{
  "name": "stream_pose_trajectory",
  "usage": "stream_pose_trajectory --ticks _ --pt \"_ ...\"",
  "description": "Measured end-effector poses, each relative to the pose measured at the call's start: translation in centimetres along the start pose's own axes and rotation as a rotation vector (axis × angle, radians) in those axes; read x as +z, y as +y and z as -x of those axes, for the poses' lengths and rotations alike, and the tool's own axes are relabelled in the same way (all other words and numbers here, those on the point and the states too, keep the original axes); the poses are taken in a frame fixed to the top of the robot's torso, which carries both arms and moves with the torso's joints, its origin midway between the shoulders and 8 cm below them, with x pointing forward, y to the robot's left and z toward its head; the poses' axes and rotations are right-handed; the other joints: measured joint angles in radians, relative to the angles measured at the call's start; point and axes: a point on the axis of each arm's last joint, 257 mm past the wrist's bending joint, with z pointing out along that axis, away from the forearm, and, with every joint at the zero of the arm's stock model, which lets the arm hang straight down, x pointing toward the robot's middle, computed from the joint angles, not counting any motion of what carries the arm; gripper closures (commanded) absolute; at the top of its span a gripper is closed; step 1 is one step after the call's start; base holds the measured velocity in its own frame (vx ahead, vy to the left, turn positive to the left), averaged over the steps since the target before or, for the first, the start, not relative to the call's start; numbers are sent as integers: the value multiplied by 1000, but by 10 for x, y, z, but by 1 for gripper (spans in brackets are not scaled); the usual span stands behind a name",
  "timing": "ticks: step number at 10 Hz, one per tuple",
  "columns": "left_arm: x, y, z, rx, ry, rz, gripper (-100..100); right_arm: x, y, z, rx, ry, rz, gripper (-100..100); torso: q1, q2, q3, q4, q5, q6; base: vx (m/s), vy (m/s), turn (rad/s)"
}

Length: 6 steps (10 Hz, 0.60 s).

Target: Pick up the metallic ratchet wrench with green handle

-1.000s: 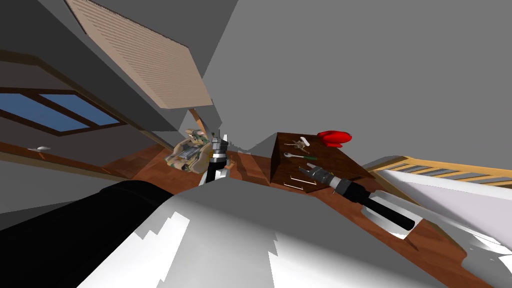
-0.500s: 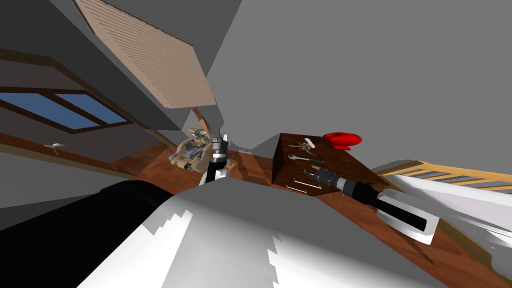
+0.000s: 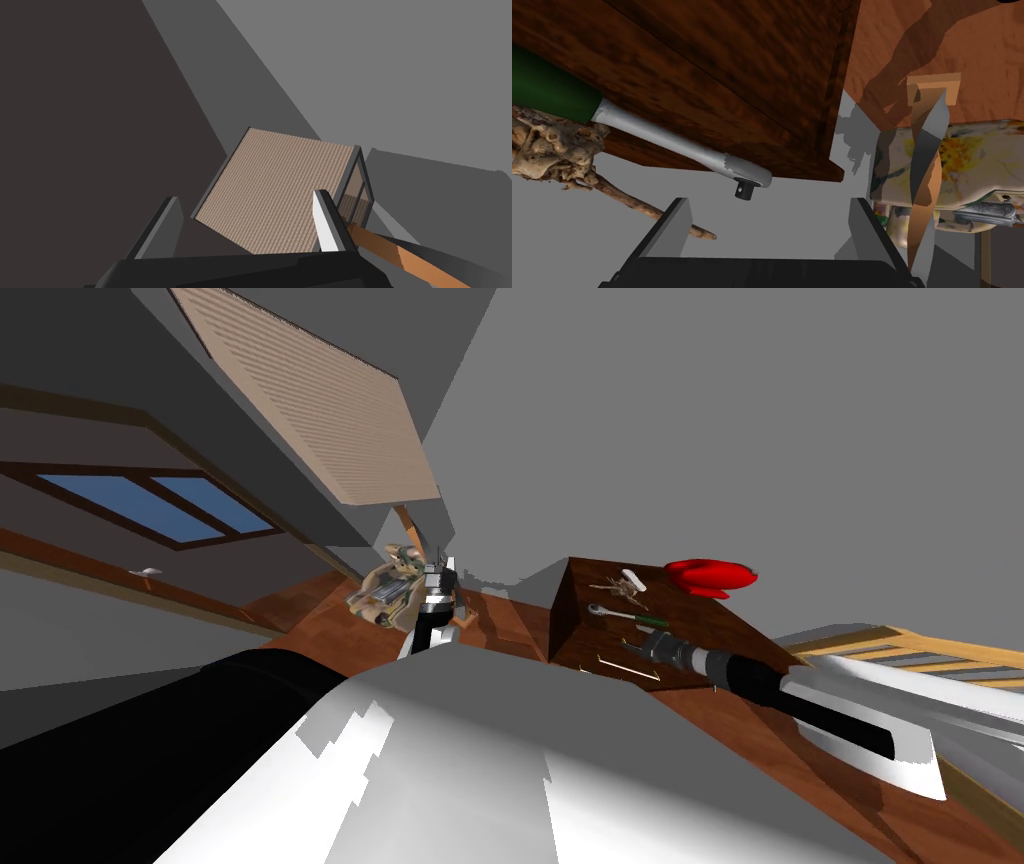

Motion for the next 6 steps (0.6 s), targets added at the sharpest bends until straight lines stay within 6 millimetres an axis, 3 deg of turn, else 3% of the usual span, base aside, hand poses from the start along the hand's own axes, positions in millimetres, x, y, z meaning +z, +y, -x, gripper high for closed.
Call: stream_pose_trajectory --ticks 6 --pt "0 0 0 0 0 0 0 -40 -32 -59 -229 230 14 -100 0 -2 -1 -1 0 1 88 62 85"
